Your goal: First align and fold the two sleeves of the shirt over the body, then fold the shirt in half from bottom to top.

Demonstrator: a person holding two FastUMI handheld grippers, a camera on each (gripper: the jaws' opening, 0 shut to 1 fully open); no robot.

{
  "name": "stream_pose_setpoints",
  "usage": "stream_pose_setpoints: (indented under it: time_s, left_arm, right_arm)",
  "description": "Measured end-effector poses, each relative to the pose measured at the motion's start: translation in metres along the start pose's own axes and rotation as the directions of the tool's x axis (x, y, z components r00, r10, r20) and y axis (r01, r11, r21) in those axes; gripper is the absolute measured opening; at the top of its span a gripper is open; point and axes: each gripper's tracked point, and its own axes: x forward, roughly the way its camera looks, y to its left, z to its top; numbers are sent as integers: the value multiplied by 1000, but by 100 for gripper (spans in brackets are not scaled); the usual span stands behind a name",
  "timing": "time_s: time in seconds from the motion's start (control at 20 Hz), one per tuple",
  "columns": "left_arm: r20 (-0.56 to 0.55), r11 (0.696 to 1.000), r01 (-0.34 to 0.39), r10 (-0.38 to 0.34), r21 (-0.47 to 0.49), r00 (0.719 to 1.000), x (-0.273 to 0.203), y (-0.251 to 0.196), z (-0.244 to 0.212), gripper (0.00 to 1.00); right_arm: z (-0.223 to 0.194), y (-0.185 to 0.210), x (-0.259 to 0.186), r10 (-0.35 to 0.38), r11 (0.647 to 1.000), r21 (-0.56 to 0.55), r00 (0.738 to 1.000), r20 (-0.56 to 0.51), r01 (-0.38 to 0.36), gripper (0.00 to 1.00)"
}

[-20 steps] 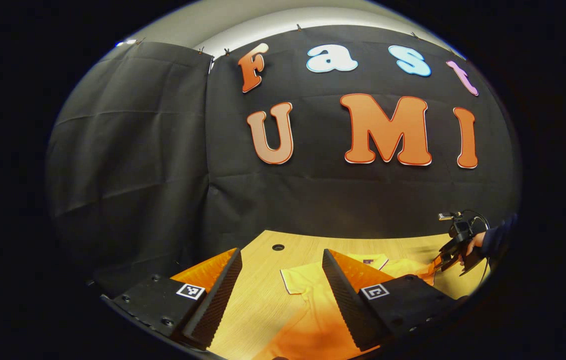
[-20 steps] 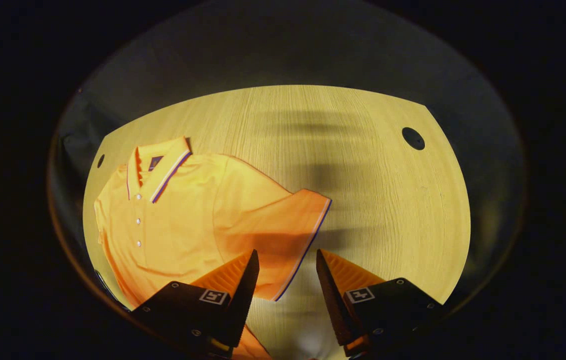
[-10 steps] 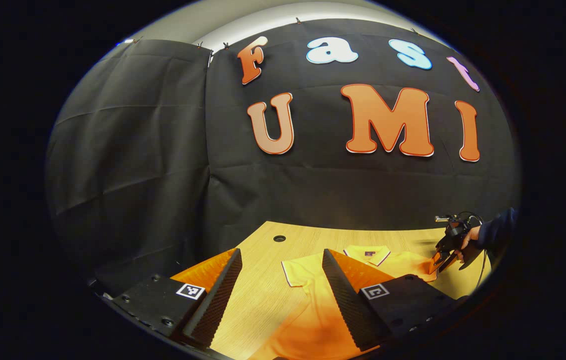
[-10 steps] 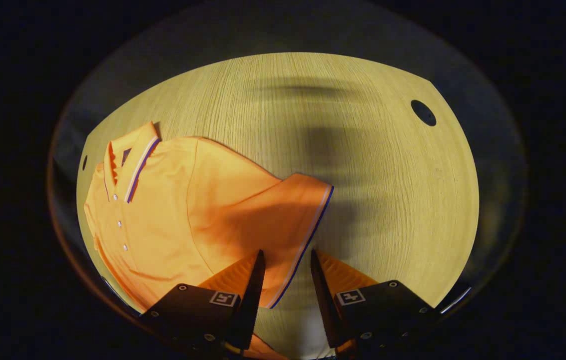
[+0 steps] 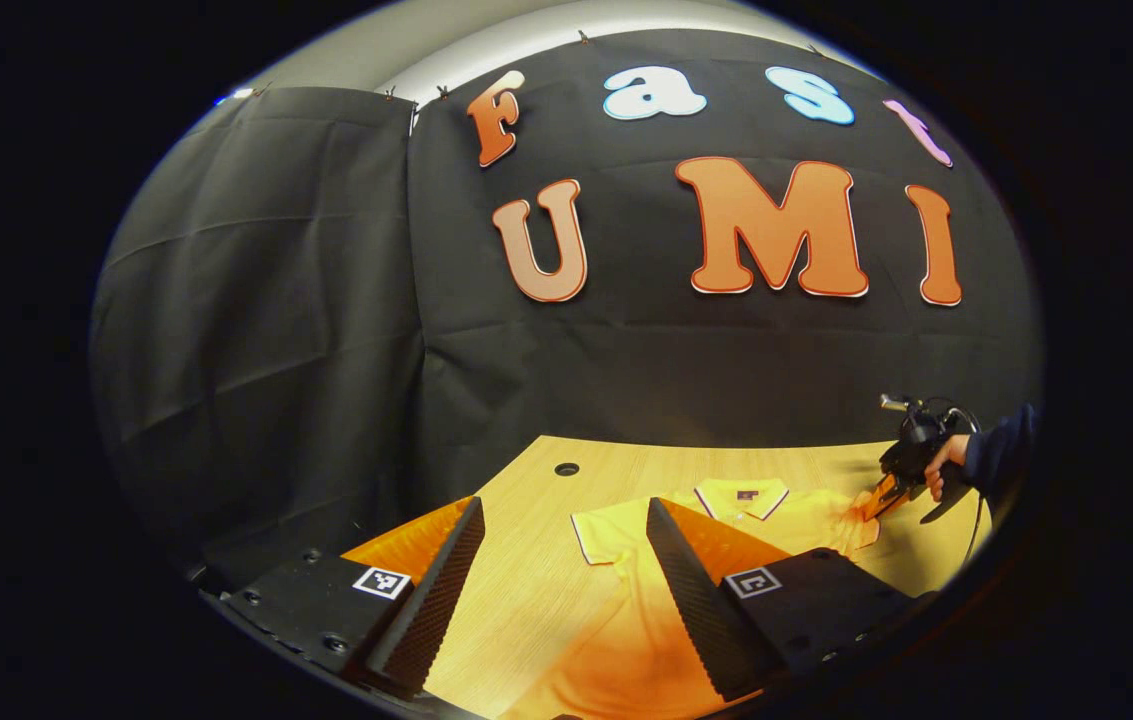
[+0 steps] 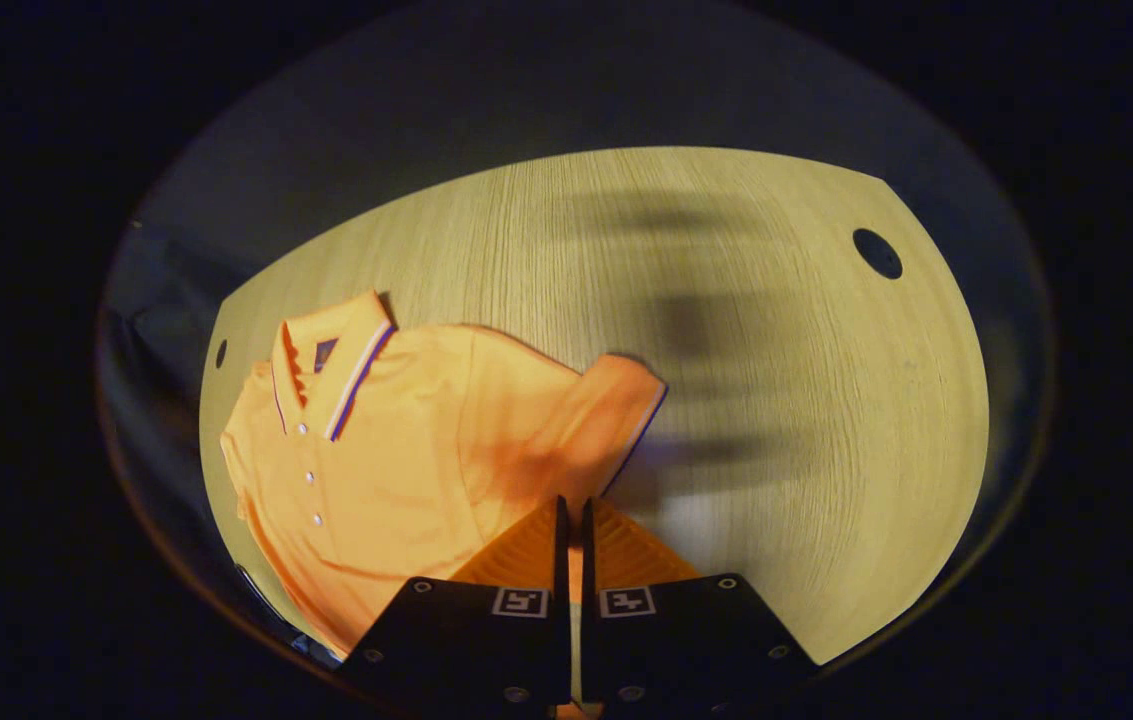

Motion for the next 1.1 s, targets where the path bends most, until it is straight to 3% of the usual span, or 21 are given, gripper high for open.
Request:
stream_pose_setpoints:
  time_s: [0.25,0.55,0.6,0.75,0.9,0.95,1.1]
  left_arm:
    - [-10,999,-32,32,-4,999,-3,7,-7,99]
    - [-42,999,13,-15,-40,999,25,8,-20,98]
    - [-49,998,26,-28,-51,998,34,9,-24,99]
    - [-67,995,72,-76,-66,995,62,12,-29,98]
    - [-105,991,119,-124,-58,987,101,17,-42,98]
    - [-129,989,136,-143,-57,981,116,18,-47,98]
    - [-197,980,181,-195,-88,961,160,21,-66,98]
  right_arm:
    - [5,48,-23,79,994,-84,996,34,-76,5]
    - [3,127,-47,196,976,-106,980,38,-191,4]
    - [1,136,-49,217,972,-104,975,36,-212,8]
    - [0,153,-57,241,965,-119,968,64,-232,32]
    - [7,151,-75,221,969,-147,964,149,-199,47]
    - [10,150,-82,215,971,-143,959,186,-190,60]
    - [15,146,-108,192,979,-127,933,304,-160,79]
